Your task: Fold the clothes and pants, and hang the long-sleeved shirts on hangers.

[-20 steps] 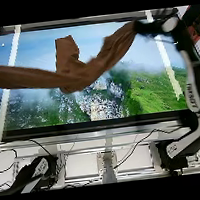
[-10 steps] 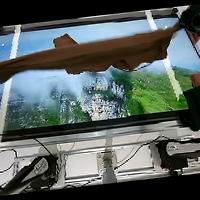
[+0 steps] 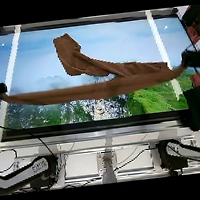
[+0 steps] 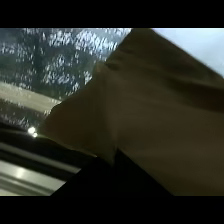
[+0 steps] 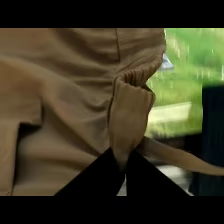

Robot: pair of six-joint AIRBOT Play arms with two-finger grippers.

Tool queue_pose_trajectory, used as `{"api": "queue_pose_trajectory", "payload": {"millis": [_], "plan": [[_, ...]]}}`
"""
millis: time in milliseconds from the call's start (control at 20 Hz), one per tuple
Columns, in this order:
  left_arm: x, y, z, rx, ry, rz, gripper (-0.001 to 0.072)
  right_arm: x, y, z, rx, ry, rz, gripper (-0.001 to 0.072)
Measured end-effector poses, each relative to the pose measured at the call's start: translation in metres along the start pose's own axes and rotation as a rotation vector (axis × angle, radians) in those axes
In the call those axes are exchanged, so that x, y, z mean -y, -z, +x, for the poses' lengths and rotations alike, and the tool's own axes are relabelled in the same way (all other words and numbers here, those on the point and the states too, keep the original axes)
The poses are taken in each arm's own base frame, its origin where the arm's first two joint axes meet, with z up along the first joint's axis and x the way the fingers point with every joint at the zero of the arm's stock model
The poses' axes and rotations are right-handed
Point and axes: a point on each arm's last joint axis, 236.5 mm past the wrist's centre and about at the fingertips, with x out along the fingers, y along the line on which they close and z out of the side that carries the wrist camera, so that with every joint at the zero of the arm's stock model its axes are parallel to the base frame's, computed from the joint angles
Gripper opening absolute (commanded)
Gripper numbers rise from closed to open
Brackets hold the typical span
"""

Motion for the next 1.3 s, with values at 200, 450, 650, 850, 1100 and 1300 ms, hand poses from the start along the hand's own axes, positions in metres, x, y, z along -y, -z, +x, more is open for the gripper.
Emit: {"api": "queue_pose_trajectory", "payload": {"millis": [200,450,650,850,1100,1300], "plan": [[-0.003,0.049,0.006,-0.22,0.007,0.047,0.0022,-0.001,0.084,0.03,-0.174,0.013,-0.004,0.0029],[-0.006,0.109,0.023,-0.45,0.038,0.039,0.0021,-0.003,0.148,0.064,-0.306,0.016,-0.005,0.0029],[-0.003,0.154,0.045,-0.582,0.068,0.027,0.0022,-0.003,0.155,0.075,-0.303,0.021,0.007,0.0031],[-0.004,0.172,0.057,-0.617,0.072,0.025,0.0529,-0.003,0.156,0.077,-0.299,0.024,0.012,0.0618],[-0.019,0.177,0.061,-0.629,0.009,0.042,0.07,-0.001,0.145,0.07,-0.26,0.029,0.012,0.0611],[-0.036,0.174,0.063,-0.615,-0.062,0.06,0.0526,0.004,0.106,0.052,-0.114,0.048,0.012,0.049]]}}
